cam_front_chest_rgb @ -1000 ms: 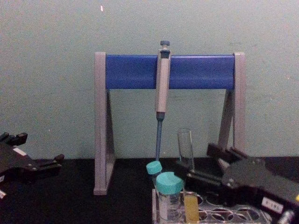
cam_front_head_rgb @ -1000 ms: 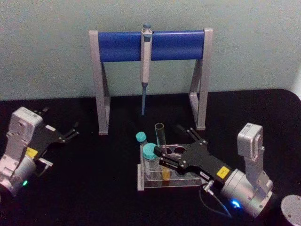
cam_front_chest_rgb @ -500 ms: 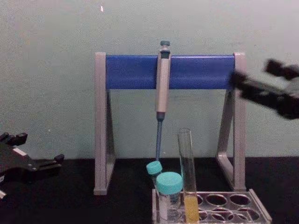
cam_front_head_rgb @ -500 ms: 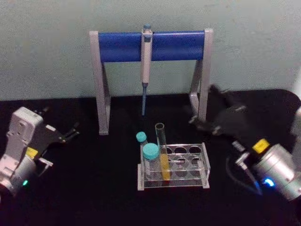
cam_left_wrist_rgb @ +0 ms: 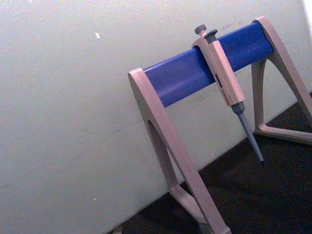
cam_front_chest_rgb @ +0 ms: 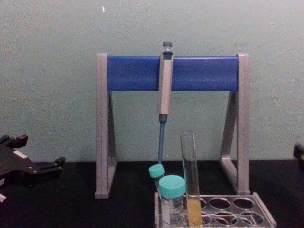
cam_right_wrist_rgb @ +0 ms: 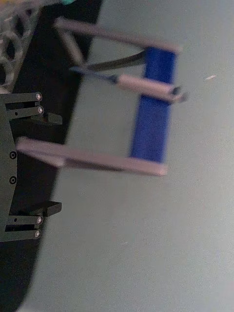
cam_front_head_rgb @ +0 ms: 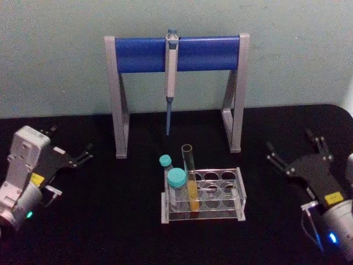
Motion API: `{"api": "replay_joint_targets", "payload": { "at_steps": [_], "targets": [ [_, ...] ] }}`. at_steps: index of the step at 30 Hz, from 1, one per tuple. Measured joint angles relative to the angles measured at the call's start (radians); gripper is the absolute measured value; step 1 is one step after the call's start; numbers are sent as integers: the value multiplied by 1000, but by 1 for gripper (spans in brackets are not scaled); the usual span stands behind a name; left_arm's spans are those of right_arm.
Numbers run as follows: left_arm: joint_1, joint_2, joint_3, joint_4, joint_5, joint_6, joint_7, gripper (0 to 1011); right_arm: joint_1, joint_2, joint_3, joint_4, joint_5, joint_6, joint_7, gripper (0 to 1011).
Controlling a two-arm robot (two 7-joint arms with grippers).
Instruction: Pick up the test tube from the test tube rack, shake it, then place it back into the test tube rack.
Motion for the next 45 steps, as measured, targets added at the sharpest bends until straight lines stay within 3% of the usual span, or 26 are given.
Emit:
{"api": "replay_joint_targets", "payload": {
  "at_steps": [5, 14, 45],
  "targets": [
    [0, 0, 0, 0, 0, 0, 0, 1001, -7, -32, 2, 66, -40, 22, -34, 1000],
    [0, 0, 0, 0, 0, 0, 0, 1001, 6, -57, -4, 132, -78, 33, -20, 1000],
    [0, 0, 0, 0, 0, 0, 0, 1001, 8, -59, -5, 134, -82, 36, -15, 1000]
  ]
}}
